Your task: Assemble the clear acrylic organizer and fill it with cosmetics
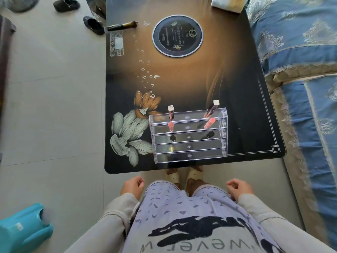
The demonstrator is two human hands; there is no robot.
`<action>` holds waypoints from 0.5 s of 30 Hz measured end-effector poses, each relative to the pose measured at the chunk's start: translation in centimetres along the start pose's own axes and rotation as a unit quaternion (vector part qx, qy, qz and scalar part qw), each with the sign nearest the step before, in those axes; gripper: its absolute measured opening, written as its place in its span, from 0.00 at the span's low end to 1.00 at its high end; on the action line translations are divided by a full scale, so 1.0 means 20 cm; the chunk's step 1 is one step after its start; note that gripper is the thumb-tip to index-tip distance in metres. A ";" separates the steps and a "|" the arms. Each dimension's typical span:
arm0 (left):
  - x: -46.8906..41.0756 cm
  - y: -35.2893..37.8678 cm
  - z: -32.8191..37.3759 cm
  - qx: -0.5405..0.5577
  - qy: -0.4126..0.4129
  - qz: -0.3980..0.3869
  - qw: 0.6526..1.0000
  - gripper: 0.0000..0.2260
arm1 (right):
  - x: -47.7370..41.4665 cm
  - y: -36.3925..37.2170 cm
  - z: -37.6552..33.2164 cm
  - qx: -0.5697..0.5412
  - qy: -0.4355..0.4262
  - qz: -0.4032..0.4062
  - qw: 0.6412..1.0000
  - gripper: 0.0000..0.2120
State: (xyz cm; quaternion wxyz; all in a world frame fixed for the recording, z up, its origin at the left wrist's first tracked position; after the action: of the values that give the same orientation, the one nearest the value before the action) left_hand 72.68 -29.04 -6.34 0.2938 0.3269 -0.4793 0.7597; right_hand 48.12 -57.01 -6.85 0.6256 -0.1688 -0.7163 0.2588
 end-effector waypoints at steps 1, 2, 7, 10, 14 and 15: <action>0.01 0.01 -0.03 0.003 -0.008 -0.007 1.000 0.09 | 0.00 0.01 0.01 -0.002 0.003 0.004 1.000 0.09; 0.02 0.02 -0.05 0.007 -0.014 -0.014 1.000 0.10 | -0.01 0.01 0.02 -0.002 0.005 0.009 1.000 0.09; 0.10 0.04 -0.11 0.032 -0.037 0.002 0.999 0.11 | -0.06 0.00 -0.02 0.039 -0.014 0.000 0.999 0.09; 0.17 0.07 -0.15 0.087 -0.051 0.037 0.994 0.10 | -0.09 -0.02 -0.07 0.084 -0.051 -0.033 0.995 0.05; 0.31 0.14 -0.26 0.185 -0.097 0.094 0.973 0.09 | -0.15 -0.08 -0.16 0.173 -0.116 -0.064 0.976 0.06; 0.36 0.18 -0.29 0.217 -0.109 0.112 0.964 0.09 | -0.16 -0.08 -0.18 0.209 -0.133 -0.066 0.967 0.07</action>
State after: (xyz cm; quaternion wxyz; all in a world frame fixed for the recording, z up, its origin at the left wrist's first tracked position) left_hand 64.38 -24.06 -4.57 0.0750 0.4077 -0.3658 0.8333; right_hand 52.25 -59.54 -8.16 0.5615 0.0494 -0.7331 0.3806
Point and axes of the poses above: each hand's wrist, its own x-axis away from the middle knuckle, its own y-axis out of the palm, z = x × y, the point moved 7 cm from there along -x, towards the middle knuckle, and after that the axes turned 13 degrees about x, right-handed, at the moved point
